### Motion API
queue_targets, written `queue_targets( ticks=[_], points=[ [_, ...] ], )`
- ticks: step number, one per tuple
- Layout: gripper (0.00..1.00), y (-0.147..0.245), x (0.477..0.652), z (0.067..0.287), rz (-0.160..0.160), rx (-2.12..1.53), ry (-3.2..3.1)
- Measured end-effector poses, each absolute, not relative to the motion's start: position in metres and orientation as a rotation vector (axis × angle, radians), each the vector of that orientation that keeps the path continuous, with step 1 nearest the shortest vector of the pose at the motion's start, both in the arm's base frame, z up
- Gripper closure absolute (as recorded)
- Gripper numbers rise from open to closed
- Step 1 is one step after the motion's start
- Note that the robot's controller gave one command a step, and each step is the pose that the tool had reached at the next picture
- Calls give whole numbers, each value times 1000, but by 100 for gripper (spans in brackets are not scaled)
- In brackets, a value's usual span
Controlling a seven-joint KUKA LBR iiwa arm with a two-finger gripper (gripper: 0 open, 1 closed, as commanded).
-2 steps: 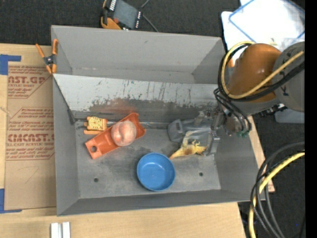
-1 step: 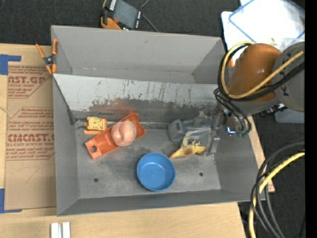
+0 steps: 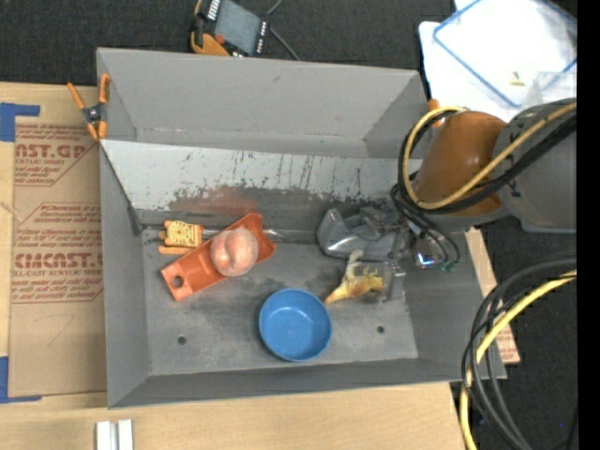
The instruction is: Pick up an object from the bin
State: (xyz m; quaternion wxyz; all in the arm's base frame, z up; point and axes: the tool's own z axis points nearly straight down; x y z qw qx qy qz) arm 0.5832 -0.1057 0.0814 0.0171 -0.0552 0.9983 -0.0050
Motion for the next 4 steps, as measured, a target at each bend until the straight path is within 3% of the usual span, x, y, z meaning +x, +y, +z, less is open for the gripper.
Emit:
queue_targets(
  ticks=[1, 2, 3, 4],
  points=[
    [0, -105, 583, 83, -15, -171, 3104],
    [0, -109, 564, 76, -40, -899, 2958],
    [0, -124, 559, 78, -36, -970, 2934],
    [100, -108, 570, 79, -40, -918, 2918]
  ],
)
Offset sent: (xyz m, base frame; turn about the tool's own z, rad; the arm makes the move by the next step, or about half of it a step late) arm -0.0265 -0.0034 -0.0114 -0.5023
